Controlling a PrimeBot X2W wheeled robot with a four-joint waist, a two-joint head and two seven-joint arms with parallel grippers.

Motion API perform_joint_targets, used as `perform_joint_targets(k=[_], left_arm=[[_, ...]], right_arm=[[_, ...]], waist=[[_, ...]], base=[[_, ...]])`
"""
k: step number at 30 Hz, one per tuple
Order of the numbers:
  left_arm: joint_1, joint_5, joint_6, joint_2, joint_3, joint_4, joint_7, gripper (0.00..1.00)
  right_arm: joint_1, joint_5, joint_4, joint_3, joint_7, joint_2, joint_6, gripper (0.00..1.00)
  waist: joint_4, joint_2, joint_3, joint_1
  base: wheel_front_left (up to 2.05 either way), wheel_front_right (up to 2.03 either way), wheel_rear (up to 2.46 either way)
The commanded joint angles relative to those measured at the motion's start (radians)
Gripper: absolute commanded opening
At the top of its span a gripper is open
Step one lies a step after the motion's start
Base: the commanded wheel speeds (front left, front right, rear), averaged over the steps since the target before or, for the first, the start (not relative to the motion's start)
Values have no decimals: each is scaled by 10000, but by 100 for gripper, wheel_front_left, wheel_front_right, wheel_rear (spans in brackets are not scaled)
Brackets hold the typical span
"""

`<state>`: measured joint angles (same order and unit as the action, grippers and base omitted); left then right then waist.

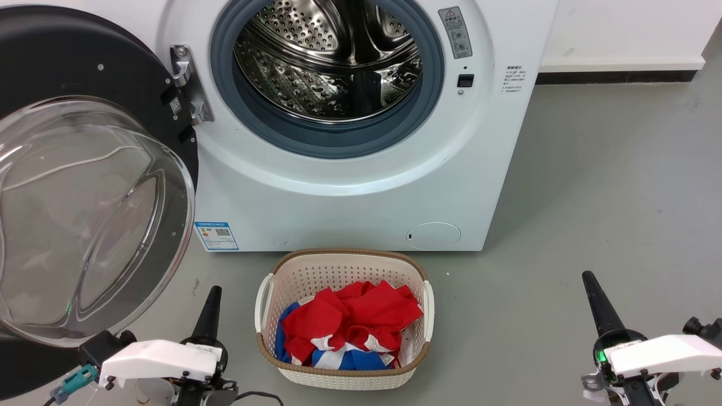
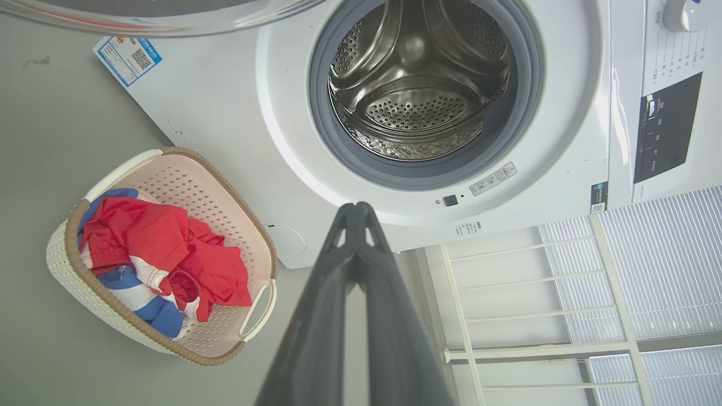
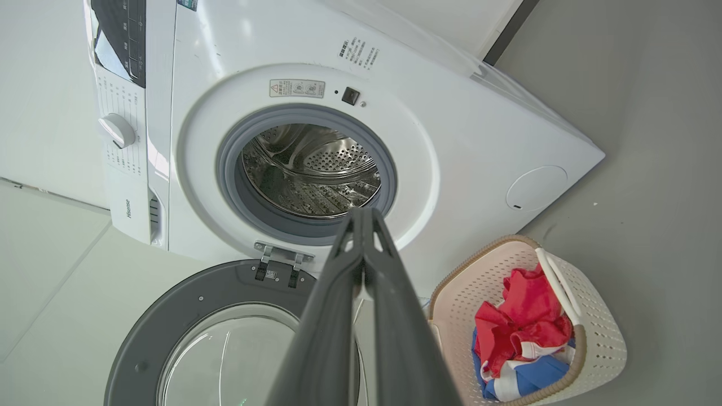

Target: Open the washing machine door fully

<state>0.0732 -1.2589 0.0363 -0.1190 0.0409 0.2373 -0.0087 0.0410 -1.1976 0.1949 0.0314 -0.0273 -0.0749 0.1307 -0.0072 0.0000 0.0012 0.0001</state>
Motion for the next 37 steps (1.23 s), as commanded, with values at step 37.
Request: perform_joint_targets(k=[37], left_arm=[[381, -2772, 758, 487, -1136, 46, 890, 0]], right_arm=[[601, -3369, 361, 402, -484, 1, 1, 0]], waist=[[51, 0, 14, -1]], base=[[0, 0, 0]])
